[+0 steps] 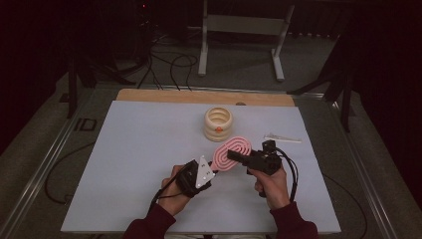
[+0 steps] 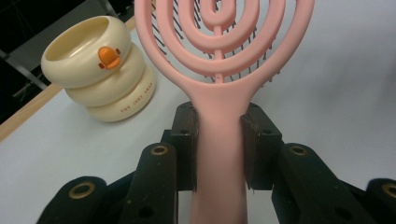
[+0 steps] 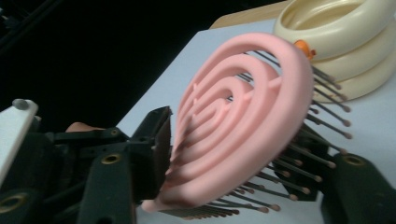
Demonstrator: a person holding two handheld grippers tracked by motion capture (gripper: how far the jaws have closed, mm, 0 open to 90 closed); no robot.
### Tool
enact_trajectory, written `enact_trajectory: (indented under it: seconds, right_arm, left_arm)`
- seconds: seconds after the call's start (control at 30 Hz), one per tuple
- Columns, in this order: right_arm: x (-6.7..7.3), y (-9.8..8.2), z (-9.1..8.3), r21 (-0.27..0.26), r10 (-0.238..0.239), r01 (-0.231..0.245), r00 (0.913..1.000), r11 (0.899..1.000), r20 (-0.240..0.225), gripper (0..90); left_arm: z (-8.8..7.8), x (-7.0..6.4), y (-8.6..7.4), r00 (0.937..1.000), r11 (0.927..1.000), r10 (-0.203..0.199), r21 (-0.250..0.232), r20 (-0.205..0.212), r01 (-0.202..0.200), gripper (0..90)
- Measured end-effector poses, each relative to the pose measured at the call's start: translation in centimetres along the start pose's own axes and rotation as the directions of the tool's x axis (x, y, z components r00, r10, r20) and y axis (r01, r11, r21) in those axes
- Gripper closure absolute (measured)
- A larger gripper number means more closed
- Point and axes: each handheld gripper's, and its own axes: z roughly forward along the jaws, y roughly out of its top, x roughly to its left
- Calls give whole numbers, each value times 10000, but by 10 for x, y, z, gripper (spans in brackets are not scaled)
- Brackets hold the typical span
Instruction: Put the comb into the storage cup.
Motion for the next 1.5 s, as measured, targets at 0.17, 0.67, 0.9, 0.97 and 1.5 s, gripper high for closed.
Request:
enact_trajectory:
  seconds: [0.17,0.67,0.9,0.97,1.5]
  right_arm:
    - [1,0,0,27,47,-47,10000,10000,-86,497]
    - [2,1,2,126,457,-451,9975,9989,-547,536]
    - [3,1,3,203,712,-700,9949,9973,-710,575]
    - [4,1,3,189,731,-719,9947,9972,-727,585]
    - [13,2,3,137,-1,17,9941,9999,-1089,637]
  left_arm:
    - [1,-2,-1,10000,10000,41,-1,17,-41,698]
    - [1,-2,-3,9997,9998,172,-71,-149,-173,698]
    - [2,-1,-3,9996,9998,171,-80,-215,-172,696]
    - [2,-1,-3,9997,9999,146,-78,-192,-148,694]
    - [6,1,-3,9999,9999,98,-54,-47,-98,682]
